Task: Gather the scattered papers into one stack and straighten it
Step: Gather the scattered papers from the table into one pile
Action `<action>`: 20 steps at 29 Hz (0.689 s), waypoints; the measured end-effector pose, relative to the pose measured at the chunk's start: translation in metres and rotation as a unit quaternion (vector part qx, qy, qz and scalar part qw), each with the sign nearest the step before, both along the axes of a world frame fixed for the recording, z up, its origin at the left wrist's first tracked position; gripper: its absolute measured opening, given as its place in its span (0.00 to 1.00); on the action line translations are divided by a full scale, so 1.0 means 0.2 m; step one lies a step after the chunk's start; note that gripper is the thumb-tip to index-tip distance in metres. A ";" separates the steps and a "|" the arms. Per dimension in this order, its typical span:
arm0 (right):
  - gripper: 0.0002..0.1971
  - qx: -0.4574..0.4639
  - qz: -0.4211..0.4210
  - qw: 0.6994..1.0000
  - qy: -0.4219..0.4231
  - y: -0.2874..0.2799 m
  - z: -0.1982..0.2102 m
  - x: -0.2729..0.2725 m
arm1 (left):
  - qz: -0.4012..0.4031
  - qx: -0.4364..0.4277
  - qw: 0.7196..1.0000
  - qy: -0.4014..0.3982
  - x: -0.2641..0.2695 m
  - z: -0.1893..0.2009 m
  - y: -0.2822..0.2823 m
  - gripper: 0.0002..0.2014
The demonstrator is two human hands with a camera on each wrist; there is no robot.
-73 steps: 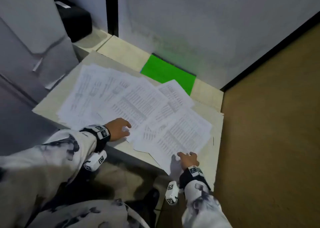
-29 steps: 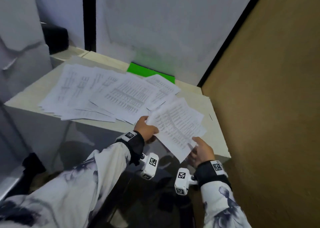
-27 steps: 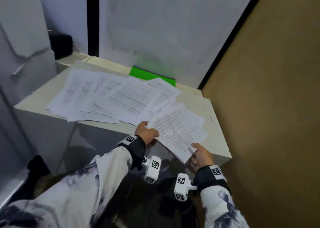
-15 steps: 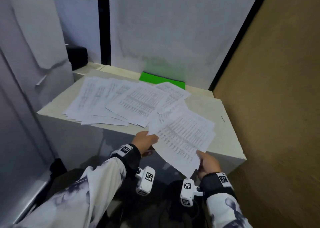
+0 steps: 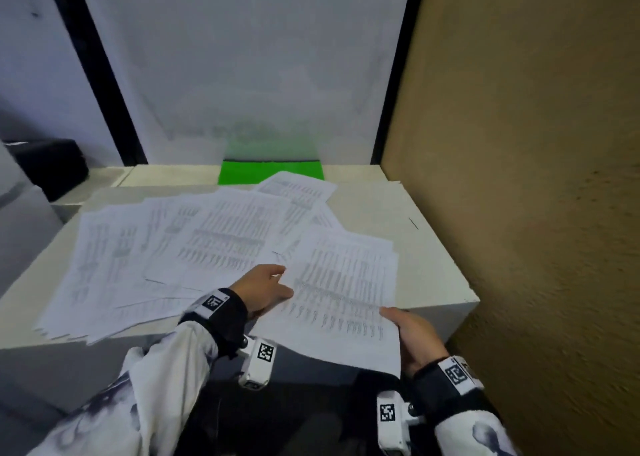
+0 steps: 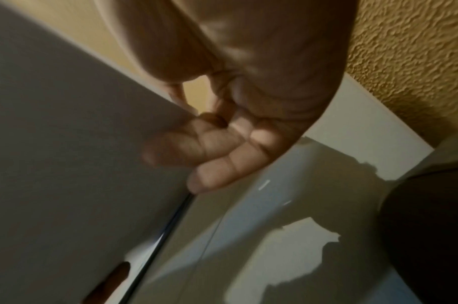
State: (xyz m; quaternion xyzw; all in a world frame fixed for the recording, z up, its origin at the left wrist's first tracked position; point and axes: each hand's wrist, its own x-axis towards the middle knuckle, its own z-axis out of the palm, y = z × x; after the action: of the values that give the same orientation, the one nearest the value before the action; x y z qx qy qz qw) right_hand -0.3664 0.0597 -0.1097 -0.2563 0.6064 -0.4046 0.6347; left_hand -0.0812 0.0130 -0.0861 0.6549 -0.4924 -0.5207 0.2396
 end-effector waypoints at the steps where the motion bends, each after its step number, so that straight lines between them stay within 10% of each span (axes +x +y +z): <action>1: 0.13 -0.009 0.010 1.000 0.003 -0.01 0.01 -0.01 | -0.021 0.001 1.000 0.004 0.01 -0.02 -0.03 0.45; 5: 0.20 -0.041 0.030 0.996 -0.067 -0.02 0.02 -0.04 | -0.066 0.009 0.997 0.048 0.01 -0.10 -0.08 0.50; 13: 0.27 -0.102 0.095 0.981 -0.137 -0.07 0.05 0.01 | -0.041 -0.058 0.997 0.031 -0.07 0.03 0.00 0.26; 20: 0.18 -0.108 0.064 0.990 0.060 -0.30 0.07 -0.06 | -0.020 -0.074 0.985 -0.152 0.22 0.18 -0.29 0.22</action>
State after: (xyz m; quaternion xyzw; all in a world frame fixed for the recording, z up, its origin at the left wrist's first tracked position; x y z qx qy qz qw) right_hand -0.3788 0.0005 -0.0963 -0.3849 0.5787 -0.4102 0.5905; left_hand -0.0369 -0.0445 -0.0501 0.6971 -0.5734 -0.3814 0.1994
